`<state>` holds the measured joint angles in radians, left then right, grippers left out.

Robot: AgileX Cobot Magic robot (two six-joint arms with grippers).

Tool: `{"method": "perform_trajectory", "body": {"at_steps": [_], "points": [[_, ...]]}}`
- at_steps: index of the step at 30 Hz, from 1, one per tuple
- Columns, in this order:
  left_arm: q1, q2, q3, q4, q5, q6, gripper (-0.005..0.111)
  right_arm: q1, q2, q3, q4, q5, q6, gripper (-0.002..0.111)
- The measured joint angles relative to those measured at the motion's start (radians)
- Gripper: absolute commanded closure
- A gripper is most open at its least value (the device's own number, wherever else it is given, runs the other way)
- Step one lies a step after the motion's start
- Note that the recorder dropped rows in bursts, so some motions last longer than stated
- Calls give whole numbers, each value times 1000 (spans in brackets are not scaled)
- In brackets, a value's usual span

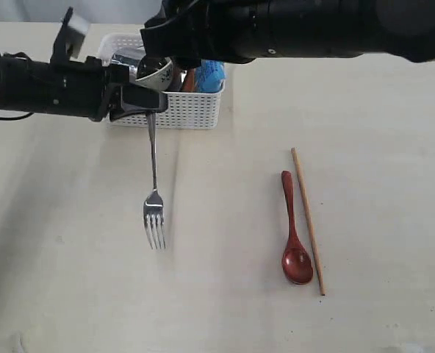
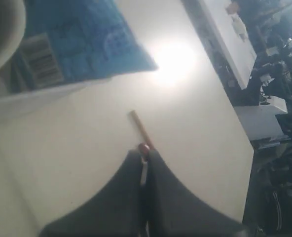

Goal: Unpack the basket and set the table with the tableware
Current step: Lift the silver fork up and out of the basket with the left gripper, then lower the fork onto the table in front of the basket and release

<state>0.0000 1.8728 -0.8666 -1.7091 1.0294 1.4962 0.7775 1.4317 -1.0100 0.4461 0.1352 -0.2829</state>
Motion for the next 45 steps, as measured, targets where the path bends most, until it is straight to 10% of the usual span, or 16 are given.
{"method": "perform_trajectory", "body": {"at_steps": [41, 45], "points": [[-37, 172, 0, 184, -257, -225, 106, -2, -8, 0, -44, 26, -52, 46], [-37, 172, 0, 186, -264, -225, 91, -2, -8, 0, -46, 51, -61, 46]]}}
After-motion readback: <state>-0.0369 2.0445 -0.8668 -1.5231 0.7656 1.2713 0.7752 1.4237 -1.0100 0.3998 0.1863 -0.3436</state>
